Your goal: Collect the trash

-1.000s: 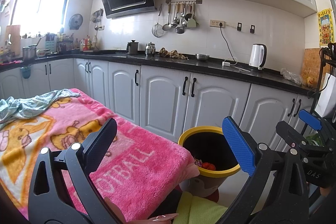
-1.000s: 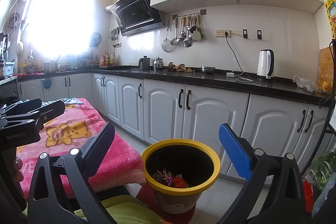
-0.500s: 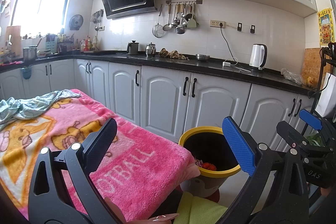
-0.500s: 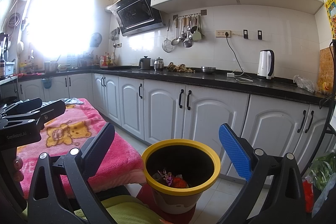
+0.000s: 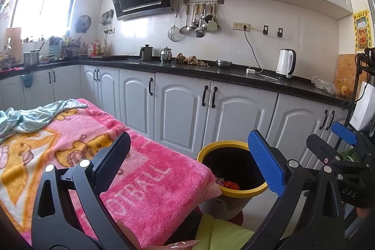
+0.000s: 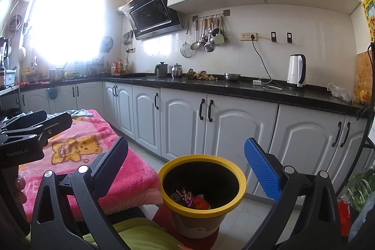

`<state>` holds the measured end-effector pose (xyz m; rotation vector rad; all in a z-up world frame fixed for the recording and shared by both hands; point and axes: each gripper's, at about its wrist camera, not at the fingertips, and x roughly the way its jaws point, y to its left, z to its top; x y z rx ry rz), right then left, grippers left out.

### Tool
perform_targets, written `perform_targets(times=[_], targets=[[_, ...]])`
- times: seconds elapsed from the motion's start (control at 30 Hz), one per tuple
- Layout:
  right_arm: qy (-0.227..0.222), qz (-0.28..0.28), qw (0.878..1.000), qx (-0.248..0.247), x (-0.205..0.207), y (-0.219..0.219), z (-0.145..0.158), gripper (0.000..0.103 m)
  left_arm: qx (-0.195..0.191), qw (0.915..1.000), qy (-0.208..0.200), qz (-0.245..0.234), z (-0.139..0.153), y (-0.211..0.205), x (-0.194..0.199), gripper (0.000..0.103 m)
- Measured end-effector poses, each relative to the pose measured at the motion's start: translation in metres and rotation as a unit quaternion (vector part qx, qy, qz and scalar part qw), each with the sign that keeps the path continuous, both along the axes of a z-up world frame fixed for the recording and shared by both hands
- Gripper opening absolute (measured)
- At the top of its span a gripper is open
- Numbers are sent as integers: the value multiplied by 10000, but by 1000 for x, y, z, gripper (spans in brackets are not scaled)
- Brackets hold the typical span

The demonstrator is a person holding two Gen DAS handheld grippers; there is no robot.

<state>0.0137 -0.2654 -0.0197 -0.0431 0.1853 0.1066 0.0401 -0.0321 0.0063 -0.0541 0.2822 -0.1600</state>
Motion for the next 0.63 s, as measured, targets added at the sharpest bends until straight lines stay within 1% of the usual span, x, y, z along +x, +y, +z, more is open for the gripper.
perform_targets(times=[0.1, 0.2, 0.27, 0.33, 0.43, 0.47, 0.5, 0.53, 0.57, 0.6, 0.63], targets=[[29, 24, 10000, -1, 1, 0, -1, 97, -34, 10000, 52, -34, 1, 1, 1, 92], [99, 59, 9999, -10, 5, 1, -1, 97, -48, 10000, 45, 13, 1, 4, 2, 92], [117, 125, 9998, -28, 9, 4, 1, 97, -116, 9999, 111, 65, 0, 8, 2, 92], [114, 309, 9994, -99, 15, 13, 5, 97, -267, 9990, 279, 218, 0, 21, 5, 92], [350, 903, 9951, -195, 36, 46, 15, 97, -610, 9936, 597, 738, 0, 66, 7, 92], [501, 1253, 9906, -239, 46, 68, 19, 97, -720, 9889, 700, 1097, -1, 96, 4, 92], [668, 1617, 9841, -316, 55, 94, 22, 97, -733, 9841, 741, 1439, -3, 117, -1, 92], [774, 1898, 9782, -337, 61, 115, 23, 97, -737, 9762, 808, 1874, -5, 146, -6, 92], [957, 2402, 9653, -362, 69, 152, 23, 97, -762, 9663, 876, 2299, -8, 175, -12, 92], [1118, 2761, 9537, -418, 74, 183, 21, 97, -761, 9474, 1016, 2938, -14, 213, -23, 92], [1324, 3112, 9398, -488, 77, 217, 18, 97, -761, 9286, 1171, 3438, -21, 245, -34, 92]])
